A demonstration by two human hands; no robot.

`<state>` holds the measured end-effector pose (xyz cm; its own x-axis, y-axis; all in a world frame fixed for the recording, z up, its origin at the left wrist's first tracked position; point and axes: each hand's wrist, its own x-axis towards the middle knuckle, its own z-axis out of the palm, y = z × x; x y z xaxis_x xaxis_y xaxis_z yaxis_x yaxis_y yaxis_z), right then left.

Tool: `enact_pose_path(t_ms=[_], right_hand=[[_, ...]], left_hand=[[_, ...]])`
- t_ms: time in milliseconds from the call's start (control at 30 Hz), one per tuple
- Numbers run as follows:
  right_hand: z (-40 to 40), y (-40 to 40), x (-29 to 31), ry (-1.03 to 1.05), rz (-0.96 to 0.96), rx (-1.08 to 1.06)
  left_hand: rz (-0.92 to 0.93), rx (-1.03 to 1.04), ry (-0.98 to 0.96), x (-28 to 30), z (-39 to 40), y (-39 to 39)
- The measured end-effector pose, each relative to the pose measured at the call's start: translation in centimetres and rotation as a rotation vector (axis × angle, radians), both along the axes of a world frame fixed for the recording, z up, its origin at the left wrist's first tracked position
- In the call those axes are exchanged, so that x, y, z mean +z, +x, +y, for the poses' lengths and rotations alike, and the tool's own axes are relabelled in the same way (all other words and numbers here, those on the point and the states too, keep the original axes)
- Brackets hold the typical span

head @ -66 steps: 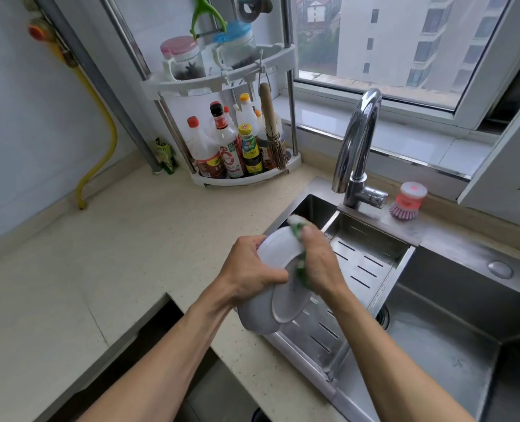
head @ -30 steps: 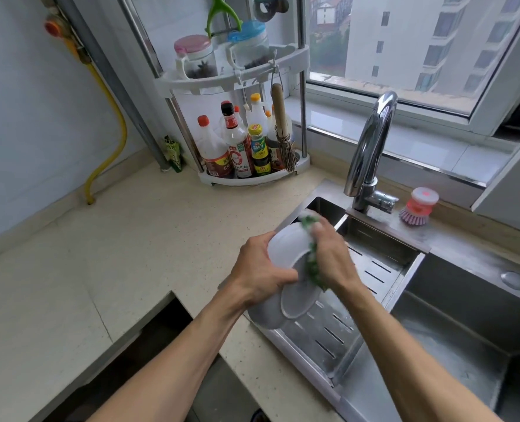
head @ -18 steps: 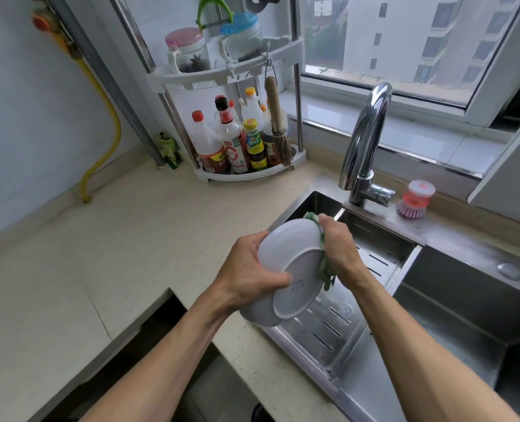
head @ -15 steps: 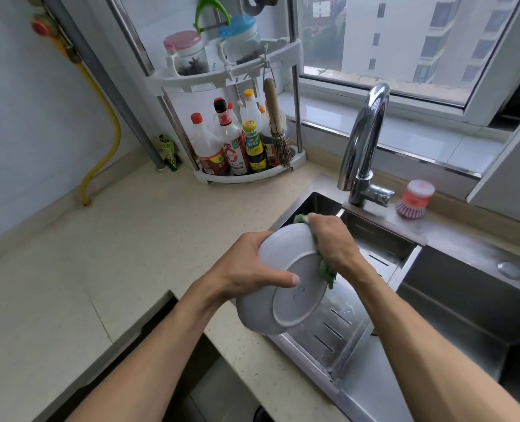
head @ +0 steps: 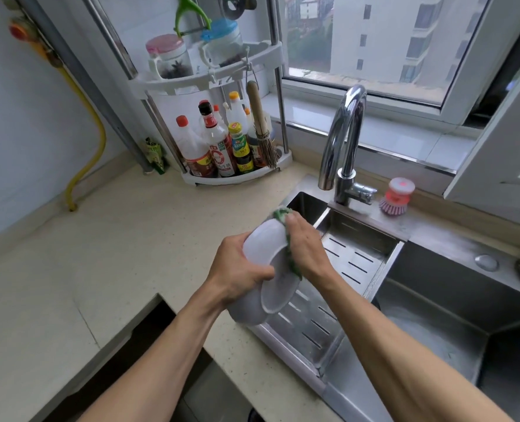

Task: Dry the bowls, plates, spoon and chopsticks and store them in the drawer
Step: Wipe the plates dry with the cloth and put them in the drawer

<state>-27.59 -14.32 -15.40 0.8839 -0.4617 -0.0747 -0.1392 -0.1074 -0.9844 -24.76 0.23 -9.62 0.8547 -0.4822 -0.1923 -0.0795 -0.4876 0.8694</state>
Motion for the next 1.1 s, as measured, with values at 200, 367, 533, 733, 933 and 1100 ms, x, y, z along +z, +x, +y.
enact_pose_path(t_ms=[200, 367, 533, 733, 933, 1100], right_hand=[[0.2, -0.9, -0.7, 0.191, 0.01, -0.049], [2.2, -1.2, -0.4, -0.16, -0.132, -0.044], [1.8, -1.1, -1.2, 0.111, -0.037, -0.104], [-1.2, -1.4, -0.9, 0.129, 0.094, -0.082], [-0.5, -1.1, 2.6, -0.336, 0.006, 0.174], [2.3, -1.0, 1.6, -0.687, -0.196, 0.133]], left_hand=[[-0.026, -0.134, 0.03, 1.2, 0.3, 0.4], [-0.011, -0.082, 0.004, 0.8, 0.4, 0.3], [0.008, -0.113, -0.019, 0.8, 1.0, 0.3], [0.156, -0.24, -0.079, 2.1, 2.9, 1.0], [0.199, -0.334, 0.164, 2.9, 1.0, 2.1], [0.12, -0.171, 0.005, 1.0, 0.6, 1.2]])
